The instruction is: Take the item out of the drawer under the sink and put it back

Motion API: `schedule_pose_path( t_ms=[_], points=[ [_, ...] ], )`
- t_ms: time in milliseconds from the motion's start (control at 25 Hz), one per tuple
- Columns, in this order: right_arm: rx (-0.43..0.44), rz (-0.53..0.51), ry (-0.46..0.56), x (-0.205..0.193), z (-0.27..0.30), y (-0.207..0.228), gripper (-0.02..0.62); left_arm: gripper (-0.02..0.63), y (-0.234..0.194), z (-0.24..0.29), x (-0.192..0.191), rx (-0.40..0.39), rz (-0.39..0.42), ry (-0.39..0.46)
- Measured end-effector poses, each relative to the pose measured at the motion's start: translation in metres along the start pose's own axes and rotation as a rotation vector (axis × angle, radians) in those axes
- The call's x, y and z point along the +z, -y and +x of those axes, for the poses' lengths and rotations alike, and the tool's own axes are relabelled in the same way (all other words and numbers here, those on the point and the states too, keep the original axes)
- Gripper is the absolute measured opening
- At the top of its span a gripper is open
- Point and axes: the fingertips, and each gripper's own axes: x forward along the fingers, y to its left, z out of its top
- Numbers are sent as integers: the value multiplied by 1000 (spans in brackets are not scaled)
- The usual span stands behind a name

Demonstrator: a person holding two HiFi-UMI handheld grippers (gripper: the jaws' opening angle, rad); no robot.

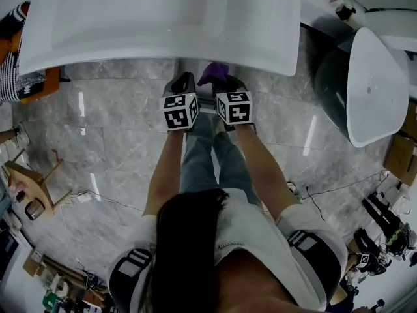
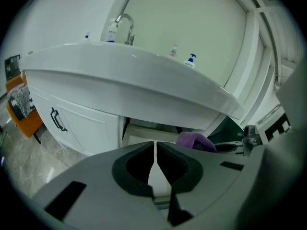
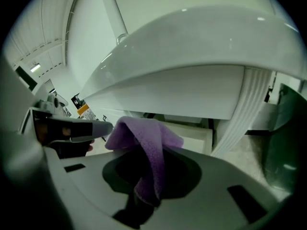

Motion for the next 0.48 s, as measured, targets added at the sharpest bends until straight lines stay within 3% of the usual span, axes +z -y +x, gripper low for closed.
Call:
schedule_pose_path(
  t_ms=[480],
  points=[
    [-2,4,-25,-11,51,6,83,20,-16,30,-23,5,-22,-23]
  ],
)
